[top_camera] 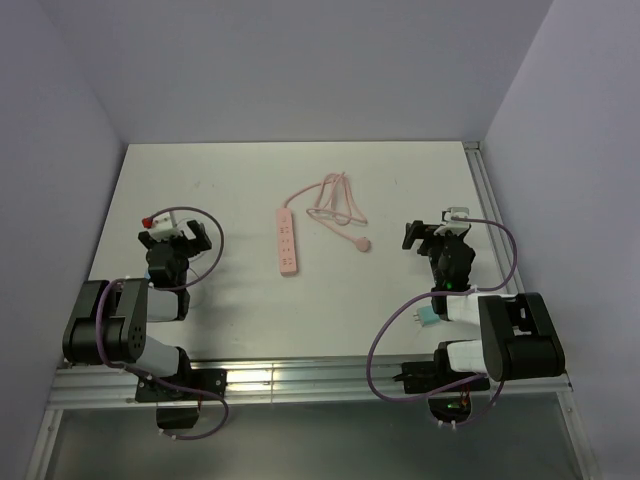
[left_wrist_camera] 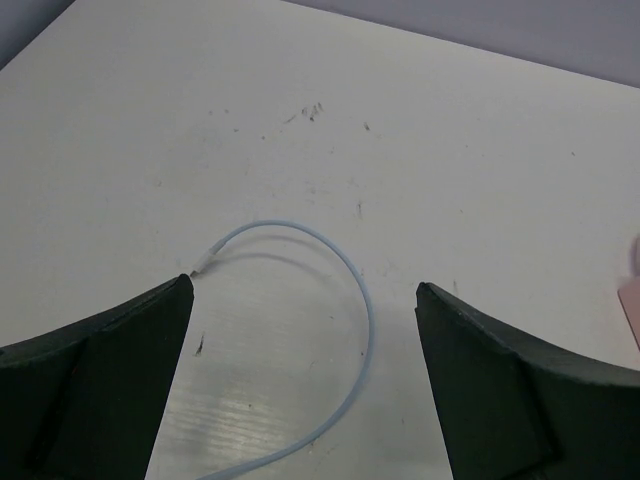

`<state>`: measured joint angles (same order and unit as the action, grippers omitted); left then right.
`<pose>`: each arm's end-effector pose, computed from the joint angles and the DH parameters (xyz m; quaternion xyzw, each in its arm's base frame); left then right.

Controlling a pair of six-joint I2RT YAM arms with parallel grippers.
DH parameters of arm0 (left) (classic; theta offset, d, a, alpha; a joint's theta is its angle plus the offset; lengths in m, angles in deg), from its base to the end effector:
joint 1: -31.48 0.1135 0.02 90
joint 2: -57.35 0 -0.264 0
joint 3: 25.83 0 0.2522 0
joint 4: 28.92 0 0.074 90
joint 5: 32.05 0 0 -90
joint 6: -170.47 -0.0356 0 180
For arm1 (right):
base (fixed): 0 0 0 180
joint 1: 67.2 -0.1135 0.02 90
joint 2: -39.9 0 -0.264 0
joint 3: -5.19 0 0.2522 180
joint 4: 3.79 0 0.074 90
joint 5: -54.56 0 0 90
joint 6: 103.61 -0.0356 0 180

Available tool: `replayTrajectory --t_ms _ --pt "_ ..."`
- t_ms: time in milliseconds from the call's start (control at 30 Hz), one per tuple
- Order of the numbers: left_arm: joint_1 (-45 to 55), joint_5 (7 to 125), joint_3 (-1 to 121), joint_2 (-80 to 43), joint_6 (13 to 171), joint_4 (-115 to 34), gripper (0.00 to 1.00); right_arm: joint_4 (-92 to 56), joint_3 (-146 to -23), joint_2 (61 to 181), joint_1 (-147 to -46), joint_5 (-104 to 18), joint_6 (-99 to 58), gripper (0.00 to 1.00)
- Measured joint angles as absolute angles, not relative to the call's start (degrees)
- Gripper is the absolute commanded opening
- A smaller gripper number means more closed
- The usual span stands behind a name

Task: Insert the plug

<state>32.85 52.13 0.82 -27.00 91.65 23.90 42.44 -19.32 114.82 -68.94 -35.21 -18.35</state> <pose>0.2376 0.0093 0.1537 -0.1145 0.7275 -0.0205 0.6762 0.2213 0.0066 0.1661 0.0205 0.7321 0.0370 0.6798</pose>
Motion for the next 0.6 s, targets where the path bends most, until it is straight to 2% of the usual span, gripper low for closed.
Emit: replayTrajectory --t_ms 133,400,600 --pt "32.46 52.89 3.22 -24.4 90.23 17.92 0.99 42.44 -19.32 114.82 -68.94 -35.06 -18.32 1.0" --pt "24.92 45.11 10.06 -12.1 91.92 7.45 1.0 42.46 -19.32 114.82 -68.94 -34.49 -18.22 1.0" --pt "19.78 42.18 14.98 -9.32 97.51 0.76 0.99 40.06 -19.43 111.47 -69.2 -28.48 -19.81 1.0"
